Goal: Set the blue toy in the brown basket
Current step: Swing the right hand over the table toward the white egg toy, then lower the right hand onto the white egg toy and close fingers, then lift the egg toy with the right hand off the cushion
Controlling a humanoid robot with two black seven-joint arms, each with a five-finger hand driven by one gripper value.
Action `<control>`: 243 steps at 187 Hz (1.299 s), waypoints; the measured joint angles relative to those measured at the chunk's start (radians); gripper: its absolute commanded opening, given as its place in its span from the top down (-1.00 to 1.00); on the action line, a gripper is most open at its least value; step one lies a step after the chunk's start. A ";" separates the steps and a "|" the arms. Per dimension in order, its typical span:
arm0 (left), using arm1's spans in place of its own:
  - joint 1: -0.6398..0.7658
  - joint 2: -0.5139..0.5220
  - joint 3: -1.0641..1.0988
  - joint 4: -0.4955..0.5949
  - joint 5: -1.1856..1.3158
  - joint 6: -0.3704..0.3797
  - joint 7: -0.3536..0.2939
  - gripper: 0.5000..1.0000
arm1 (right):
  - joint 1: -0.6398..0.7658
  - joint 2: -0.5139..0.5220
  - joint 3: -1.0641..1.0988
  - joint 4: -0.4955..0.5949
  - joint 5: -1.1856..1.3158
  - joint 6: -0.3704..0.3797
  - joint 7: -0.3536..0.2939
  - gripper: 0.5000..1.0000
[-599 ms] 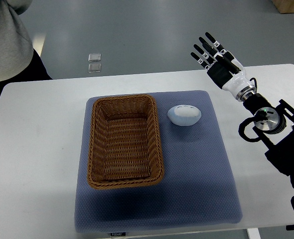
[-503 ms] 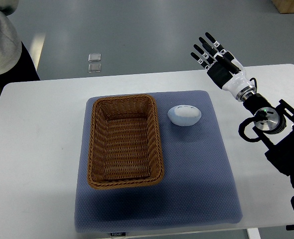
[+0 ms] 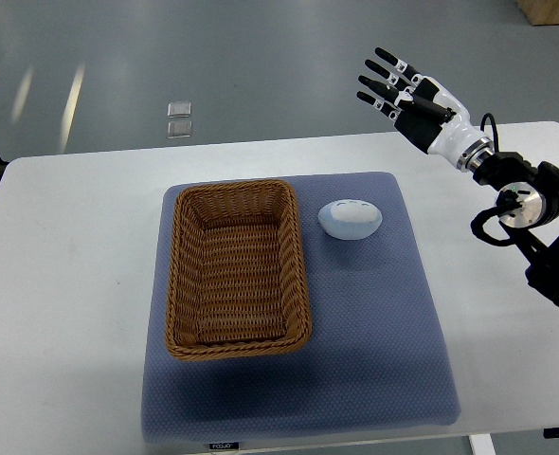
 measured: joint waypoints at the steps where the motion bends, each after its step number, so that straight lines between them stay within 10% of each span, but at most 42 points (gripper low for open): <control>1: 0.000 0.000 0.000 0.000 0.000 0.000 0.000 -1.00 | 0.004 -0.003 -0.005 0.000 -0.008 0.002 0.000 -0.64; 99: 0.000 0.000 0.002 -0.002 0.000 -0.002 0.000 -1.00 | 0.656 -0.160 -0.984 0.103 -0.434 0.146 -0.209 -0.64; 243: 0.000 0.000 0.003 -0.001 0.000 -0.002 0.002 -1.00 | 0.469 -0.058 -1.019 0.101 -0.527 -0.119 -0.246 -0.47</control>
